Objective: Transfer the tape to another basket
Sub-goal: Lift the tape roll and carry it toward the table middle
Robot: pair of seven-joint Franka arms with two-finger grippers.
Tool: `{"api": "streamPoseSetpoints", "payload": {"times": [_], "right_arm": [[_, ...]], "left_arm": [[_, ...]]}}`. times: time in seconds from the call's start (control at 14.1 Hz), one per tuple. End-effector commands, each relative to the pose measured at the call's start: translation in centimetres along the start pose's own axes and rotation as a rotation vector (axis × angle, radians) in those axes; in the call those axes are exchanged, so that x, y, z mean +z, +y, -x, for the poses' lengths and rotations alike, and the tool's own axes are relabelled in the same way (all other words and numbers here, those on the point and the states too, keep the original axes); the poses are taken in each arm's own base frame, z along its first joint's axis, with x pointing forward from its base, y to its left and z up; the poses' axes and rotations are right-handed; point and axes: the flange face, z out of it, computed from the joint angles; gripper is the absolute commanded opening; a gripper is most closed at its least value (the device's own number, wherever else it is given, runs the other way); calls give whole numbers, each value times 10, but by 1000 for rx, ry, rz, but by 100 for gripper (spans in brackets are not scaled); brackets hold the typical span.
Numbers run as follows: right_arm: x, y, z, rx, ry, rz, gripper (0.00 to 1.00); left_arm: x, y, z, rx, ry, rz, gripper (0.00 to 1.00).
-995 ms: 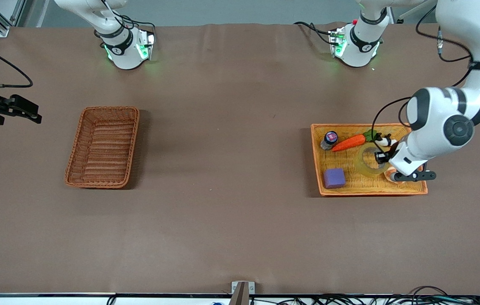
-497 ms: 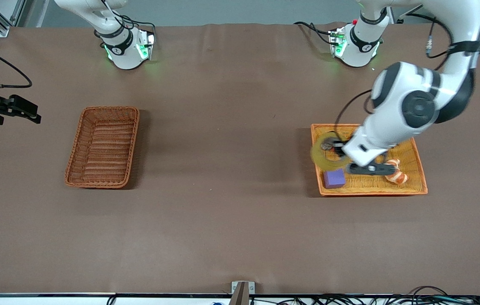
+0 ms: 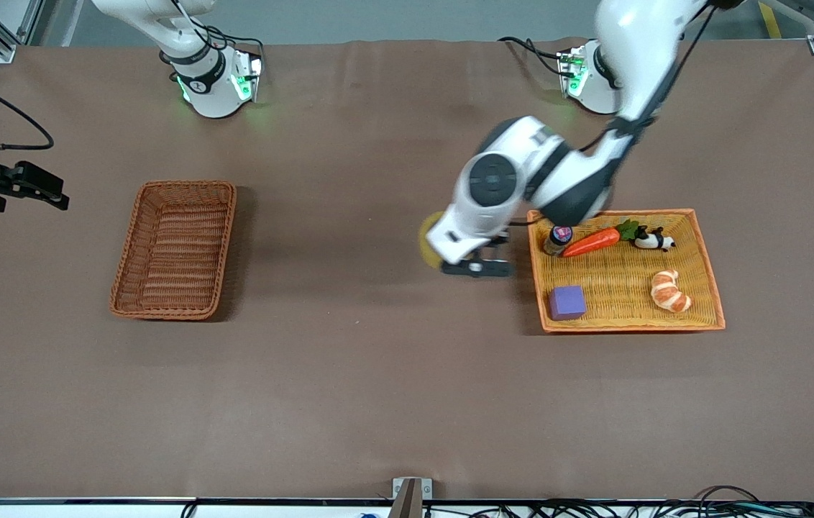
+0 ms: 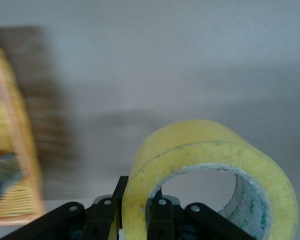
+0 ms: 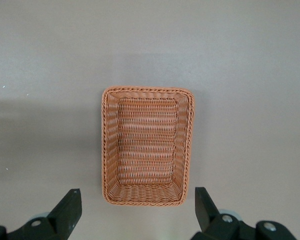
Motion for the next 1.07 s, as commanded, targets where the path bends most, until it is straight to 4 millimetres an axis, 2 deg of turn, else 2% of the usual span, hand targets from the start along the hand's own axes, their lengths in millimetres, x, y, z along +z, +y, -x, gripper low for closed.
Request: {"api": "streamPoseSetpoints", "payload": {"times": [0.0,0.21,0.28,0.5,0.57,0.64,0.71,0.85,0.92,0.99], "right_arm": [[-3,4,9,-5,9,-3,100],[-2,5,9,-4,5,-2,100],[-2,5,9,-2,6,-3,100],[-2,6,10,-1,4,-4,100],[-2,9,10,4,4,-4,100],[-1,9,10,2,-1,-4,100],[-1,6,10,-1,-1,-4,100],[-1,5,9,-4,6,-3,100],[-1,4,9,-5,6,-3,100],[-2,5,9,-2,12,-3,100]], "left_arm": [[25,57,-10,-13,-1,28,9],[63,110,5,5,25,93,14],[75,121,6,13,47,131,18],[115,142,5,26,70,172,28],[127,150,11,40,77,158,36],[132,148,10,42,94,134,44],[126,145,8,37,99,132,59],[90,138,0,16,126,156,92],[72,133,-3,9,142,164,100],[48,121,-6,-3,144,151,100]]}}
